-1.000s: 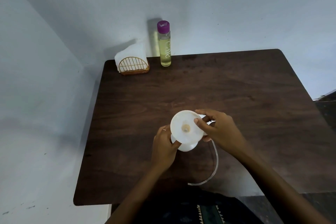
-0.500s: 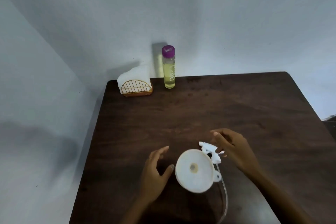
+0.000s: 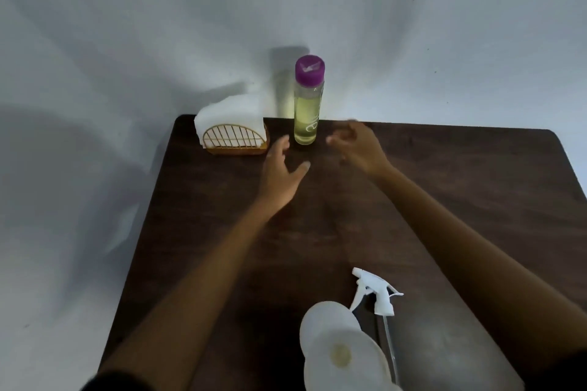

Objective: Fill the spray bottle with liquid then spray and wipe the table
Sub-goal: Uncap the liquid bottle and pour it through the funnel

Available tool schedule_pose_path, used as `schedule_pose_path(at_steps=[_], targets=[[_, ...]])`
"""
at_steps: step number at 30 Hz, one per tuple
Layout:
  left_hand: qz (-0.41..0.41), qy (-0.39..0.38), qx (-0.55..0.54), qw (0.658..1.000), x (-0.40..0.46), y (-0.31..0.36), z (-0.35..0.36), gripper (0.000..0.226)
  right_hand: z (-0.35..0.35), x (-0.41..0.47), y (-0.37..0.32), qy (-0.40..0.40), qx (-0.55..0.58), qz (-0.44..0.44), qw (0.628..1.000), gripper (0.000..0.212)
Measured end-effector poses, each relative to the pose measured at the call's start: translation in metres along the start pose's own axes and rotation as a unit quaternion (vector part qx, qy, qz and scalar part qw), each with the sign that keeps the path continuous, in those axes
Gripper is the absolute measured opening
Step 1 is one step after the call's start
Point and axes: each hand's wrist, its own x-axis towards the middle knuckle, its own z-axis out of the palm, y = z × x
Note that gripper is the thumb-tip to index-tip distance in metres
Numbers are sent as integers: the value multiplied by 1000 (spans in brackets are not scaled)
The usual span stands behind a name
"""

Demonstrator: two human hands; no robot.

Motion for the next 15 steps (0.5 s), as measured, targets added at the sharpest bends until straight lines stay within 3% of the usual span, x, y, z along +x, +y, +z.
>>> schedule_pose_path(at_steps=[5, 12, 15], targets=[[28, 29, -31, 999, 61, 20, 16, 73, 18, 47, -26, 5, 4, -39, 999, 66], [5, 66, -42, 997, 94, 28, 32, 56, 36, 65, -26, 62, -22, -73, 995, 58], [33, 93, -30, 995, 80, 28, 32, 51, 32, 56, -28, 61, -45, -93, 993, 56]])
